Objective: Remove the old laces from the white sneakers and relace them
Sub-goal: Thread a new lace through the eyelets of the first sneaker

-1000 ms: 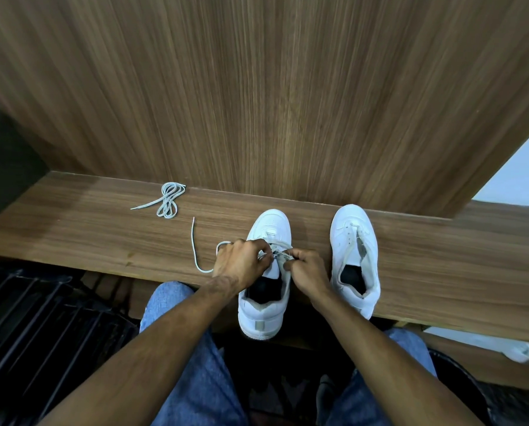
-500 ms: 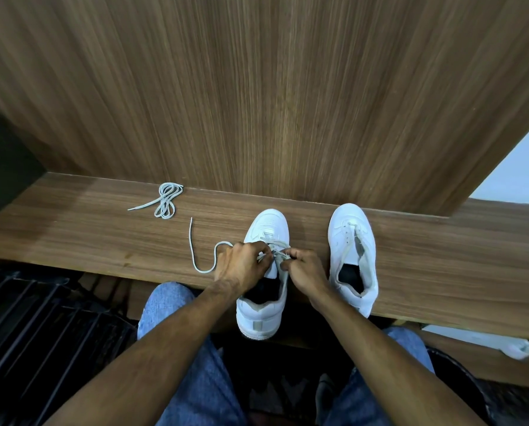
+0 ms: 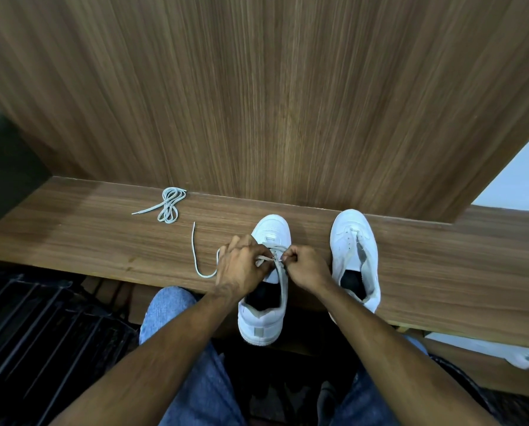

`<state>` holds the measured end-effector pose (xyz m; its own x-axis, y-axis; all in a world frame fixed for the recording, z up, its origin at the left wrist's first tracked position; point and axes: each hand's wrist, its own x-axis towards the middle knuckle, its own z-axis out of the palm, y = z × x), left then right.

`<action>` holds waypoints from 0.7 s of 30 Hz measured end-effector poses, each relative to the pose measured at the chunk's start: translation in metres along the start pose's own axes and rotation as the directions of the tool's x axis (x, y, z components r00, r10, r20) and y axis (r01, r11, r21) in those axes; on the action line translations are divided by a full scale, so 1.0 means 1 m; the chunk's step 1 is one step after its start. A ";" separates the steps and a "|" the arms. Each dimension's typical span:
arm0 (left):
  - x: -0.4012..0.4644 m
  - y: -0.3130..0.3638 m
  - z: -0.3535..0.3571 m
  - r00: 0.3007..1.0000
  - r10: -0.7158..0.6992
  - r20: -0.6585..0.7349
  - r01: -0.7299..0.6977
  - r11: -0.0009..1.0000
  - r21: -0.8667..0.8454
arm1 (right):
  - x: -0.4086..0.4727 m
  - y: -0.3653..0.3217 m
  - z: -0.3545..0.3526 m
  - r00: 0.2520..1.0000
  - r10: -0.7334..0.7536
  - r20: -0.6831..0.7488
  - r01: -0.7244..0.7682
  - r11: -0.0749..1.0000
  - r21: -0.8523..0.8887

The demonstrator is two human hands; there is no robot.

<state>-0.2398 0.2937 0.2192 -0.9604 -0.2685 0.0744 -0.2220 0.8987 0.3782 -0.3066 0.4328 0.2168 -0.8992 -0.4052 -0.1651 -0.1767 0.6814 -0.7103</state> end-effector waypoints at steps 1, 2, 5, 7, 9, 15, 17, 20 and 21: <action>-0.002 -0.001 0.000 1.000 -0.011 -0.006 0.011 1.000 -0.018 | 0.002 -0.001 -0.005 1.000 0.009 -0.015 -0.009 0.999 -0.035; -0.004 -0.003 0.001 1.000 -0.026 -0.011 0.025 0.999 -0.046 | 0.003 -0.001 -0.010 0.998 0.017 -0.059 -0.019 0.999 -0.027; -0.006 -0.012 0.000 0.993 -0.113 -0.034 0.106 0.980 -0.170 | 0.011 -0.004 -0.045 0.945 0.177 -0.275 -0.049 0.908 0.416; -0.005 -0.017 -0.001 0.986 -0.168 -0.015 0.160 0.959 -0.235 | 0.017 -0.003 -0.073 0.867 0.253 -0.430 0.095 0.763 0.639; -0.004 -0.018 -0.001 0.979 -0.203 0.028 0.202 0.936 -0.289 | 0.020 -0.004 -0.097 0.777 0.248 -0.579 0.179 0.794 0.581; -0.003 -0.012 -0.001 0.964 -0.262 0.045 0.264 0.926 -0.271 | -0.003 0.010 -0.063 0.857 -0.210 -0.471 0.142 0.974 -0.175; -0.002 -0.012 -0.003 0.963 -0.263 0.062 0.270 0.932 -0.240 | -0.007 0.014 -0.036 0.915 -0.313 -0.256 0.242 0.931 -0.274; -0.001 -0.013 -0.005 0.960 -0.270 0.076 0.280 0.938 -0.204 | -0.010 0.011 -0.004 0.942 -0.336 -0.011 0.305 0.868 -0.392; -0.001 -0.012 -0.006 0.958 -0.277 0.074 0.286 0.937 -0.199 | -0.010 0.009 0.001 0.943 -0.331 0.008 0.304 0.855 -0.421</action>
<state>-0.2350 0.2814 0.2197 -0.8711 -0.4805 -0.1016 -0.4494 0.6965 0.5594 -0.2985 0.4422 0.2115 -0.7868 -0.6127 0.0745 -0.5924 0.7159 -0.3696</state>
